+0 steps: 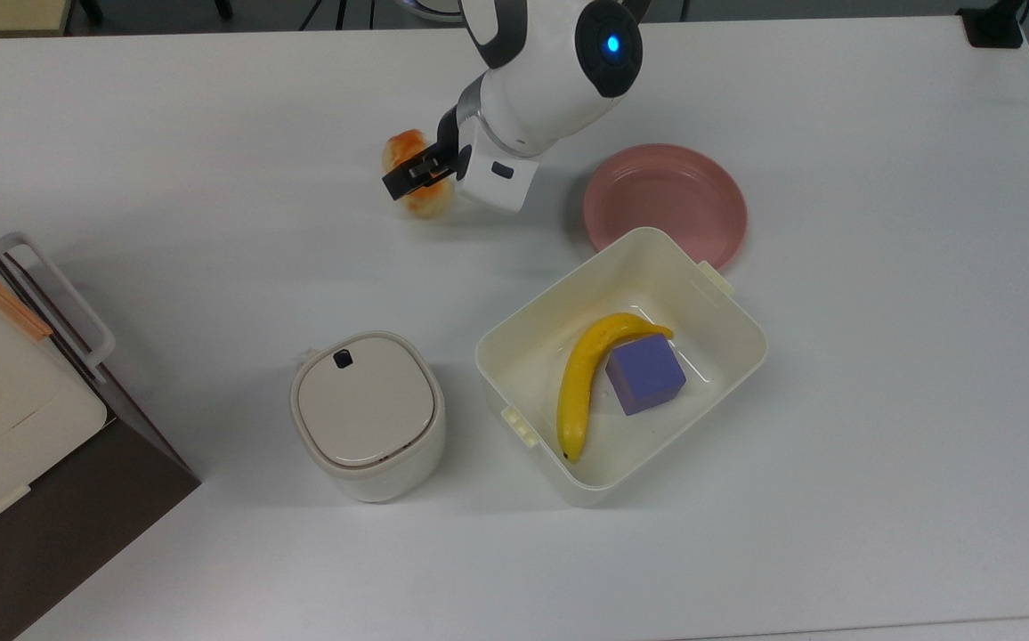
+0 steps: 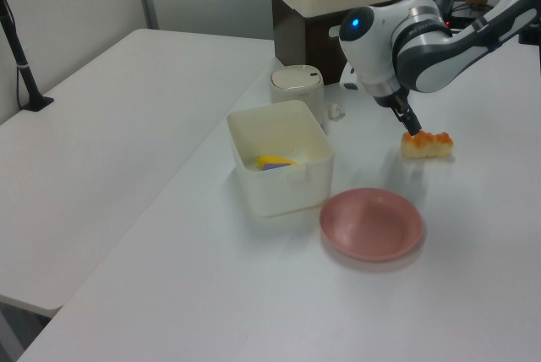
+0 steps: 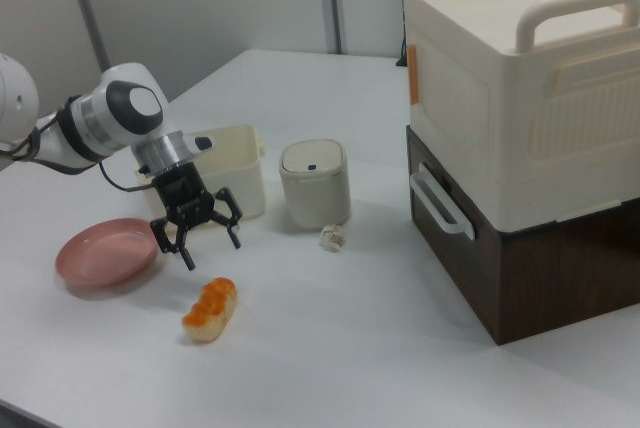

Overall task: Put the bread on the table
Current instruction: 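Lift the bread roll off the plate and carry it beside the plate, then lower the bread roll onto the table and open the gripper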

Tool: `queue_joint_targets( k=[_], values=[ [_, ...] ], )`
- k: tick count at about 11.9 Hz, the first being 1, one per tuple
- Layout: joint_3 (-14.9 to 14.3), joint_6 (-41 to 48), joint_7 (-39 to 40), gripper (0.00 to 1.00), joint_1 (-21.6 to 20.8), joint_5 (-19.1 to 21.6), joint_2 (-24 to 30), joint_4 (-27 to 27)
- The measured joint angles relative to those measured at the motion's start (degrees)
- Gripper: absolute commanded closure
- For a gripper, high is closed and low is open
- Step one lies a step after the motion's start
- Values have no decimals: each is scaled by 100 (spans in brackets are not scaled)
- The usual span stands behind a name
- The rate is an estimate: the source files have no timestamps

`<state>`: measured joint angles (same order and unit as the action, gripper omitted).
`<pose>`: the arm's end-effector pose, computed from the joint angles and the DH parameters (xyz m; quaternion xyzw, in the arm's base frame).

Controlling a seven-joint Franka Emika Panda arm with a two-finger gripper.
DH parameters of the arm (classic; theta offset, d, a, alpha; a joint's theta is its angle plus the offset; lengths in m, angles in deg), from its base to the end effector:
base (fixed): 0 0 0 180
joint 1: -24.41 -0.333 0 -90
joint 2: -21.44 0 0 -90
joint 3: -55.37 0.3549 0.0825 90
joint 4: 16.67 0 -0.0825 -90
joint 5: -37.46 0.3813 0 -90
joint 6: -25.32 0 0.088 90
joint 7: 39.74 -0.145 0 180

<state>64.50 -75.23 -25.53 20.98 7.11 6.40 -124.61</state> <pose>0.5727 0.0577 0.3621 0.9035 0.3157 -0.1880 0.2205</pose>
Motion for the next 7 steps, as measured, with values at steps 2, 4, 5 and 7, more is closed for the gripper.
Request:
queue_joint_targets(
  k=[2,4,5,7],
  values=[
    [0,88,0,0,14,0,15,230],
    [-8,101,-4,0,31,49,45,463],
    [-19,101,-53,0,87,347,67,652],
    [-123,102,-487,0,356,1059,118,1222]
  ],
)
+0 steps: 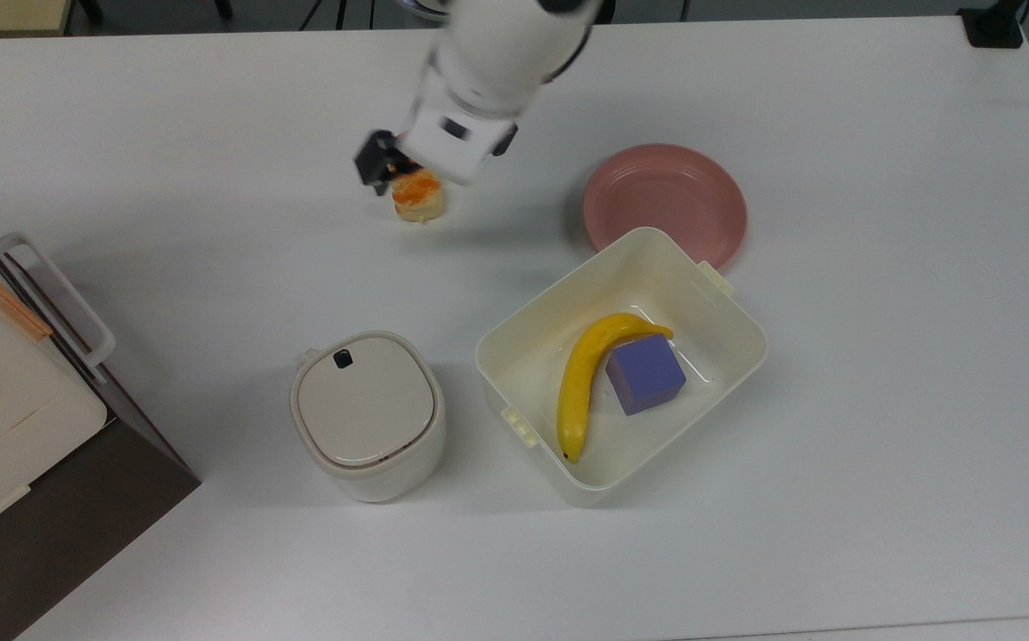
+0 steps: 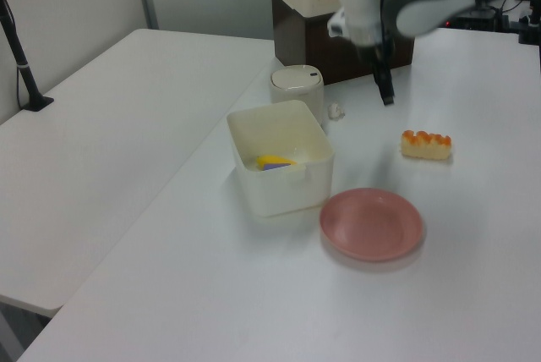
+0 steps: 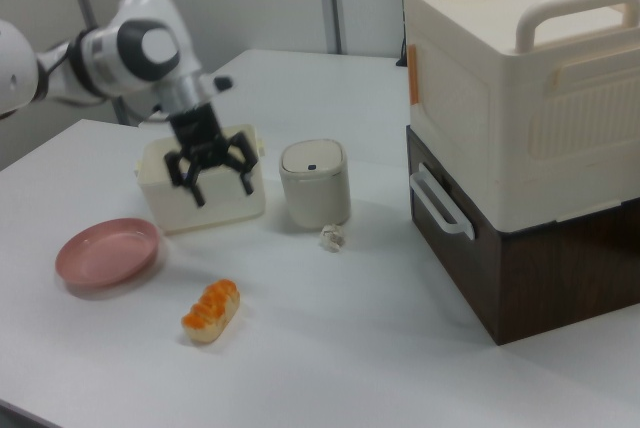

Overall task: Put the bread on the table
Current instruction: 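Lower the bread roll onto the table and open the gripper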

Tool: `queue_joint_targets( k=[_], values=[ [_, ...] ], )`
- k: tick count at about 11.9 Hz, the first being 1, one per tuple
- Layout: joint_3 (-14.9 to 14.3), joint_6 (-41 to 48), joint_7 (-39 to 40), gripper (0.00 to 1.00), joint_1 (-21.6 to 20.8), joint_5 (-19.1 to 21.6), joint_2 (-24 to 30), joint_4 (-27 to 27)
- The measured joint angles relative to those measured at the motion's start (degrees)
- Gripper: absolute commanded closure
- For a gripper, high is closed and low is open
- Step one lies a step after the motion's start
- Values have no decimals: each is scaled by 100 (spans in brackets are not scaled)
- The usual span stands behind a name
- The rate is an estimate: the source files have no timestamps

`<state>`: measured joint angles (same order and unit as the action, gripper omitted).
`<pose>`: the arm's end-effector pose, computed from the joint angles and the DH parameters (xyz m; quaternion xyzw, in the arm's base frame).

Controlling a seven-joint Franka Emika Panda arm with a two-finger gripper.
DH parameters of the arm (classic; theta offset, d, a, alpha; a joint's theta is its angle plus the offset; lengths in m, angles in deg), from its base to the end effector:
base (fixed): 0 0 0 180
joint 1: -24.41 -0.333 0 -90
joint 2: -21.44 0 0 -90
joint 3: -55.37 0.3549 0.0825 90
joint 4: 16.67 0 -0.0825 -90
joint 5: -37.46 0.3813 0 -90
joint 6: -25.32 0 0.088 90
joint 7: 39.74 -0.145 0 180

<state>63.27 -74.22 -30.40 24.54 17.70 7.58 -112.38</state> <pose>0.6166 0.0337 0.4567 0.9669 0.1883 -0.0867 0.1486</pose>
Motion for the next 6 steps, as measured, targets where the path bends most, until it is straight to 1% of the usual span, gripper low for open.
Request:
queue_joint_targets(
  k=[1,2,6],
  values=[
    [-97,5,-59,0,142,204,25,292],
    [-144,107,-89,0,275,312,35,515],
    [-211,550,-215,0,547,884,32,1165]
  ],
)
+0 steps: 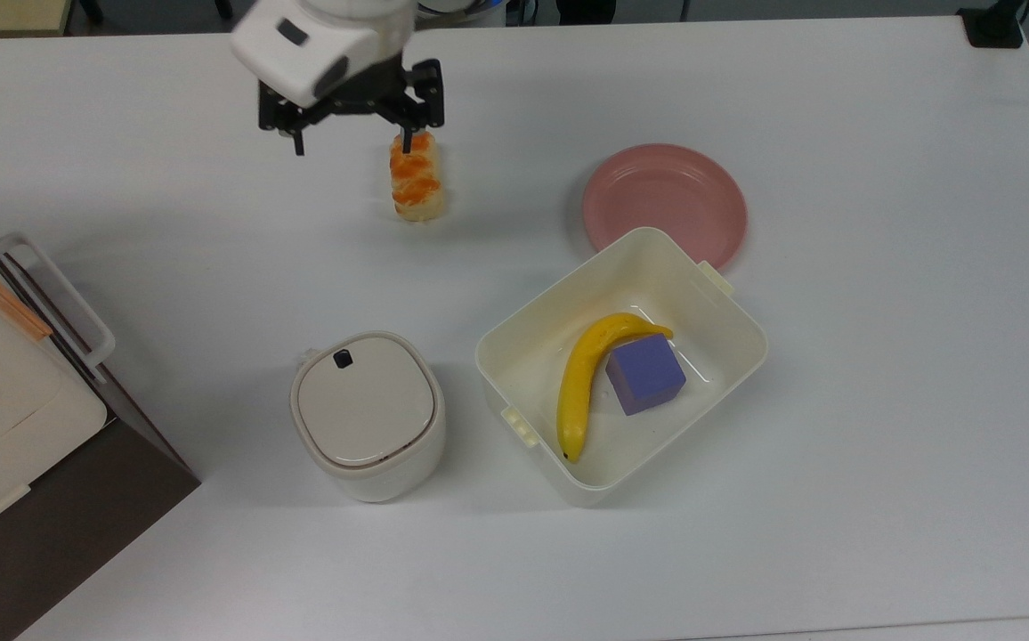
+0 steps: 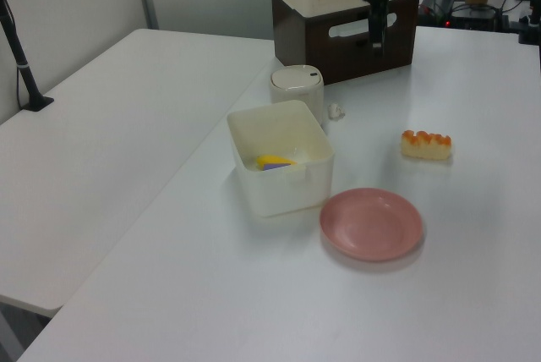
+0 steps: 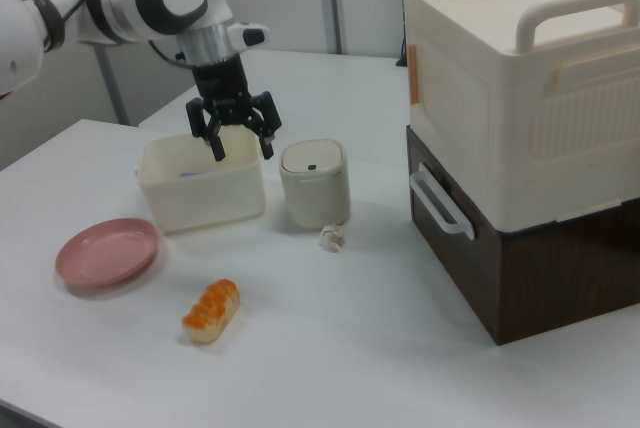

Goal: Put the bread on the table

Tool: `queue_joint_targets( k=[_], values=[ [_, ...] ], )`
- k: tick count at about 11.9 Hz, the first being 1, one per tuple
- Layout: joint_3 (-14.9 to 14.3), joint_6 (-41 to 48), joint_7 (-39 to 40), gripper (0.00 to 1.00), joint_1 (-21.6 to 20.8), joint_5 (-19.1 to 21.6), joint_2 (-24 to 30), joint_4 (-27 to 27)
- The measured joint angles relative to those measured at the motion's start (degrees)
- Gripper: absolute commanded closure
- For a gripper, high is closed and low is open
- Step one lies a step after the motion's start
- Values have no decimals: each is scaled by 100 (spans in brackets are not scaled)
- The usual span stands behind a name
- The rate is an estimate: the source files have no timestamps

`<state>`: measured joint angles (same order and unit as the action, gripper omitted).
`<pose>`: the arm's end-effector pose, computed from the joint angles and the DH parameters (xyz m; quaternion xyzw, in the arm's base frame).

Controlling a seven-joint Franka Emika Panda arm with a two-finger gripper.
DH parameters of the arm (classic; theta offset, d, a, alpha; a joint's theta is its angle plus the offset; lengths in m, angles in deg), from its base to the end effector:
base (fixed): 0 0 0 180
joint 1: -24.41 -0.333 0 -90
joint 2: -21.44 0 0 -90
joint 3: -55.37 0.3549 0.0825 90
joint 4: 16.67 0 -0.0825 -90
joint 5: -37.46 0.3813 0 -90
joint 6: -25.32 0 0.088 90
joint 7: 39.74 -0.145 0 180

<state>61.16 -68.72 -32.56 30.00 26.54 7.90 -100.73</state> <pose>0.6311 -0.0307 0.5424 0.9934 0.0726 -0.0353 0.0809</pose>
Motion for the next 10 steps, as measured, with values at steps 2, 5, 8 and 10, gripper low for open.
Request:
queue_joint_targets(
  k=[2,5,8,10],
  values=[
    [-139,116,-2,0,118,401,-10,188],
    [-273,347,-3,0,293,784,-55,580],
    [-352,378,-145,0,381,1030,-88,739],
    [-352,378,-400,0,438,1115,-89,787]
  ],
)
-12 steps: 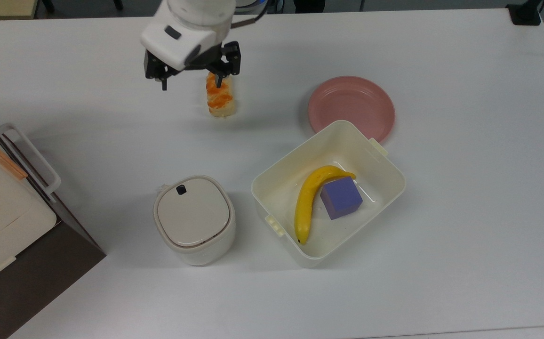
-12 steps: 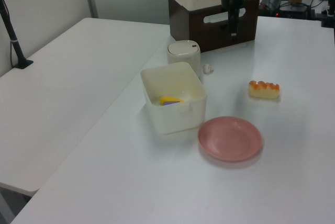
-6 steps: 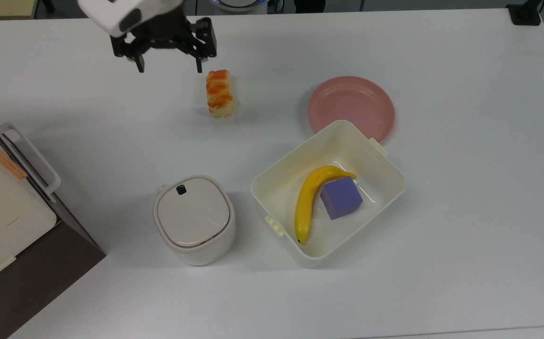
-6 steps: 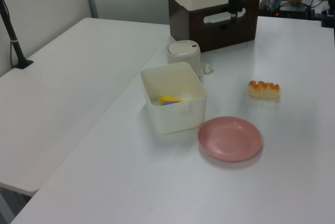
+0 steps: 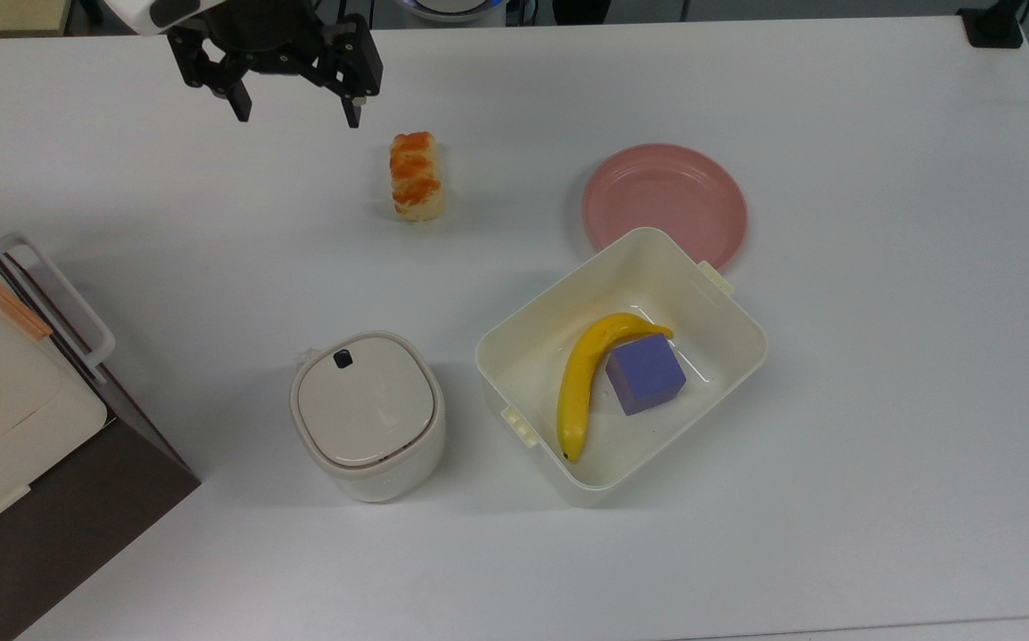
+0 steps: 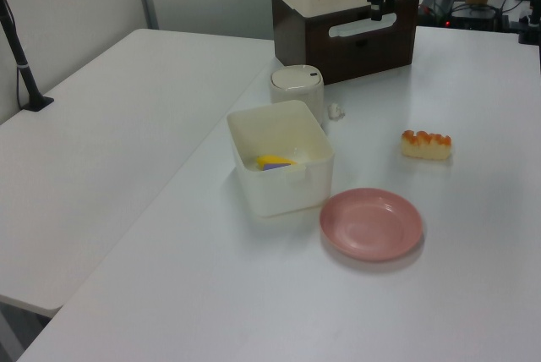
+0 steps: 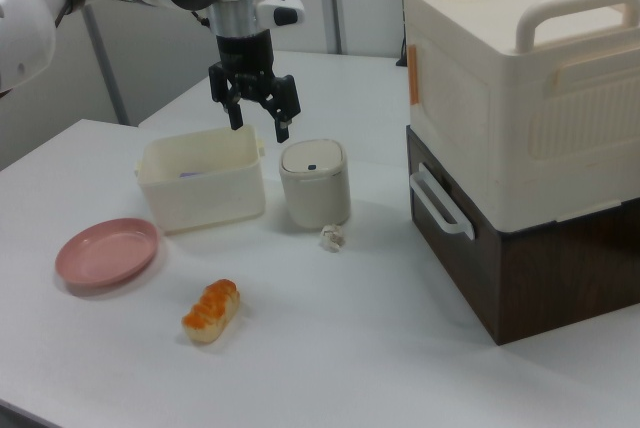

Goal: Put the bread on the table

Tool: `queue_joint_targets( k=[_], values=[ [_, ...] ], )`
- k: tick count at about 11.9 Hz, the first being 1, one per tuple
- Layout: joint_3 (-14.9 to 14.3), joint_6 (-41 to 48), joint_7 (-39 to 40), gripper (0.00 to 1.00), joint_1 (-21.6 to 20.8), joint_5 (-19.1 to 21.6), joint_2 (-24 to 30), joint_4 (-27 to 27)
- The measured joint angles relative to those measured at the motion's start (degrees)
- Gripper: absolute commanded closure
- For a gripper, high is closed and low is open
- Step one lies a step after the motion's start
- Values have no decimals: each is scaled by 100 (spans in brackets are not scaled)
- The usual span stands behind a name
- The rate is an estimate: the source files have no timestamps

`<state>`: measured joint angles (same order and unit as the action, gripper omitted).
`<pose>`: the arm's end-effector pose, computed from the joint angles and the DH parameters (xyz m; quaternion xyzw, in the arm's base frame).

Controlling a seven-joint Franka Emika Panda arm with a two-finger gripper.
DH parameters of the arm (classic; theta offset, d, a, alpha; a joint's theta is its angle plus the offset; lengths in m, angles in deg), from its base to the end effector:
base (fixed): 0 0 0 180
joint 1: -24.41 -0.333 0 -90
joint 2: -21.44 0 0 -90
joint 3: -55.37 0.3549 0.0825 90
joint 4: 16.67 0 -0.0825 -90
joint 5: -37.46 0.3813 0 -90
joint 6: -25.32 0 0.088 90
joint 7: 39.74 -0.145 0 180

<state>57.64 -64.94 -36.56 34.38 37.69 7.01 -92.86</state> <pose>0.6314 -0.0881 0.5891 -0.9992 0.0401 0.0024 0.0072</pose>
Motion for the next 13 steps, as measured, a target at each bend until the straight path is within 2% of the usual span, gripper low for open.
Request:
queue_joint_targets(
  k=[8,13],
  values=[
    [-94,126,-120,0,59,1,45,70],
    [-91,-24,-125,0,-61,2,541,-267]
  ],
)
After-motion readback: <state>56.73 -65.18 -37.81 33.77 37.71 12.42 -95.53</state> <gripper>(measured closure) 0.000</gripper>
